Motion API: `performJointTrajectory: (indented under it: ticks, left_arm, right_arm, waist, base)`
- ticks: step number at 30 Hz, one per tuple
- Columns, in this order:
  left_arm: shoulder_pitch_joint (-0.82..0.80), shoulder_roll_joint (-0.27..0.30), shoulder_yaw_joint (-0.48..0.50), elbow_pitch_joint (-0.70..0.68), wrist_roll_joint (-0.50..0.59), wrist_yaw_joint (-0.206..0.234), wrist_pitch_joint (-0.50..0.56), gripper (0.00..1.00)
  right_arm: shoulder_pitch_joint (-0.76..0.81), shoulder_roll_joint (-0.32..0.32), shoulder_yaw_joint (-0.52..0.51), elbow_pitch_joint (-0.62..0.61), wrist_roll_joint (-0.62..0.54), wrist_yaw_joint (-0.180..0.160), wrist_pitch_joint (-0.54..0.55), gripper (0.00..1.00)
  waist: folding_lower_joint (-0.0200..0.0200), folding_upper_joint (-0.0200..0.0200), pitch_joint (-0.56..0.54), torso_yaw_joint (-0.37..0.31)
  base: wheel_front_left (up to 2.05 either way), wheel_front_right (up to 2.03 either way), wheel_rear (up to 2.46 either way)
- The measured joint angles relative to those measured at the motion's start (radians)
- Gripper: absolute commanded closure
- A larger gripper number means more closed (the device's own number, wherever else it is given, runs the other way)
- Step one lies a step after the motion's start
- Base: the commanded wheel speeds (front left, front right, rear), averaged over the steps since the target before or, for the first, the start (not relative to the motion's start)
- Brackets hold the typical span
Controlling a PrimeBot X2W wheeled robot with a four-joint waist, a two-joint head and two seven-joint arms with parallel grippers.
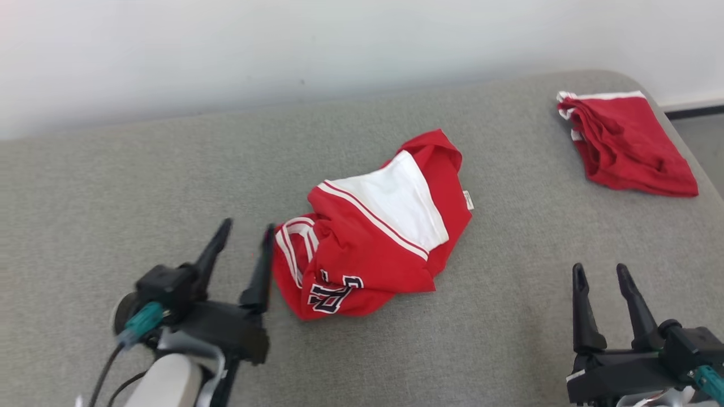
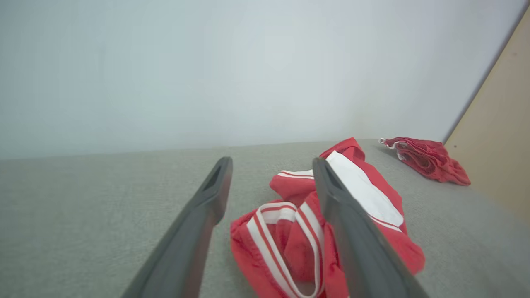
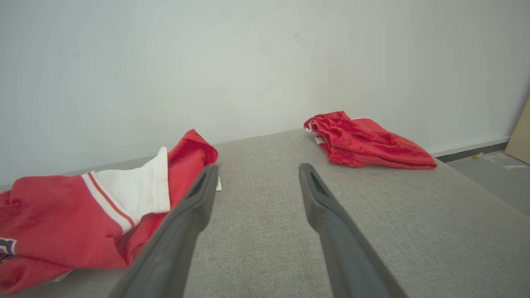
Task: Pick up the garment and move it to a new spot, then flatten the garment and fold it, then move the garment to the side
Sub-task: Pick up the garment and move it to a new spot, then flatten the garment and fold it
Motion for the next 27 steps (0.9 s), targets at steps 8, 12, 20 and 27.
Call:
performJointTrajectory:
  ticks: [8,12,20,27]
  left_arm:
    - [0.153,0.072,0.147,-0.114,0.018,0.051,-0.013,0.0]
    - [0.273,0.076,0.244,-0.198,0.041,0.06,-0.015,0.0]
    - [0.421,0.046,0.311,-0.276,0.103,0.039,-0.015,0.0]
    - [0.482,-0.009,0.346,-0.281,0.151,0.006,-0.015,0.0]
  right_arm:
    - [0.043,-0.002,0.037,-0.005,0.001,0.0,0.0,0.0]
    - [0.061,-0.011,0.058,-0.009,0.002,0.0,0.0,0.0]
    - [0.088,-0.028,0.066,-0.007,0.011,0.0,0.0,0.0]
    - [0.102,-0.024,0.07,0.005,0.018,0.0,0.0,0.0]
  waist:
    - [0.0,0.0,-0.065,0.05]
    - [-0.0001,0.0,-0.095,0.078]
    - [-0.0001,-0.0001,-0.123,0.116]
    - [0.0,0.0,-0.131,0.136]
  base:
    - [0.0,0.0,0.0]
    - [0.0,0.0,0.0]
    - [0.0,0.0,0.0]
    - [0.0,0.0,0.0]
